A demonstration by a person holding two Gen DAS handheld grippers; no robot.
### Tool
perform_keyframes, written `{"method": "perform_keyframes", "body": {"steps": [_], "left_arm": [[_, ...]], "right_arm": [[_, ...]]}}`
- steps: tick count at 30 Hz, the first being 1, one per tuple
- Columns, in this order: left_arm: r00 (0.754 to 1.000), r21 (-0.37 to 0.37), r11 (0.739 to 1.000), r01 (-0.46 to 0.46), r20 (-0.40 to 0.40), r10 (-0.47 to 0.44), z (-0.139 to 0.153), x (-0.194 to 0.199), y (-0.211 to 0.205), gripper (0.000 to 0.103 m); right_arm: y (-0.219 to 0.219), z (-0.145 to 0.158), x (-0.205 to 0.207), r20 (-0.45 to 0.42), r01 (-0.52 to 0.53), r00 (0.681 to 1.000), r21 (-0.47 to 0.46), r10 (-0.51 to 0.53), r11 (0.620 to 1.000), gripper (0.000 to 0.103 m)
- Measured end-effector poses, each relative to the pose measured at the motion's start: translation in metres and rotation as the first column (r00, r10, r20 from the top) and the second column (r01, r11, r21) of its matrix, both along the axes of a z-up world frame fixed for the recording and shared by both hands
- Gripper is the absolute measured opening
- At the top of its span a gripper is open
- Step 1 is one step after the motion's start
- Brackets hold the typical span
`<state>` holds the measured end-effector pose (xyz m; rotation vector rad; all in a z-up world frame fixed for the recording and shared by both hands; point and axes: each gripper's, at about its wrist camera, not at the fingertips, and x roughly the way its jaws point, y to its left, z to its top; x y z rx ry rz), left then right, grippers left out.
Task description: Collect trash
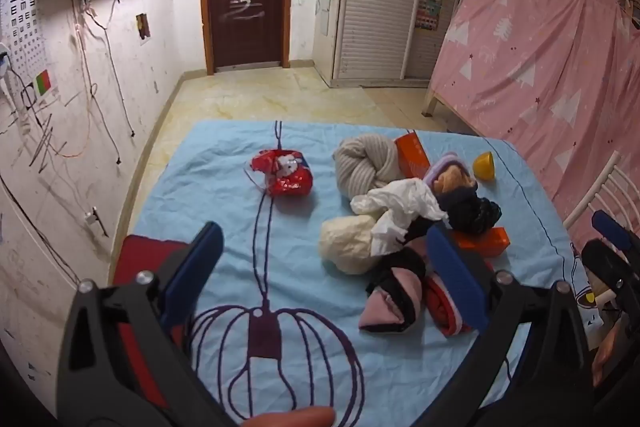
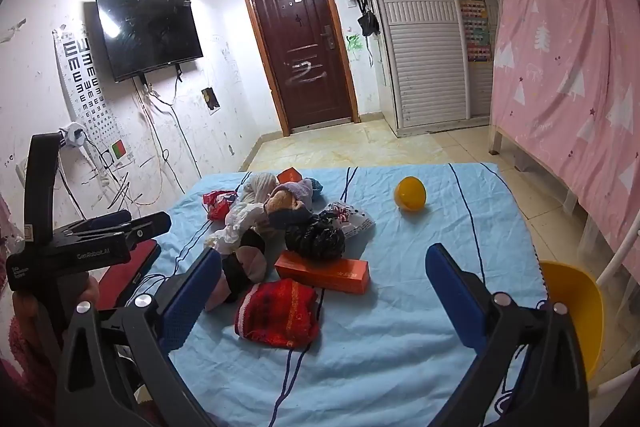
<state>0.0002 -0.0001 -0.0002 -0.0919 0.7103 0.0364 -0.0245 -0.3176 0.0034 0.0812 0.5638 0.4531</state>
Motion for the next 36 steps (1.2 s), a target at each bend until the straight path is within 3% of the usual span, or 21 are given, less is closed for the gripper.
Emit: {"method": "perform_keyframes", "body": {"steps": [36], "left_arm": [[1.0,0.001,1.0,0.0,-0.003,0.0,-0.0001,0.0001,0.0,0.098]], "right_arm": [[0.004,-0.0019,-0.0001,-0.008,-0.005,1.0,0.001,0.005,1.0,0.095]]}}
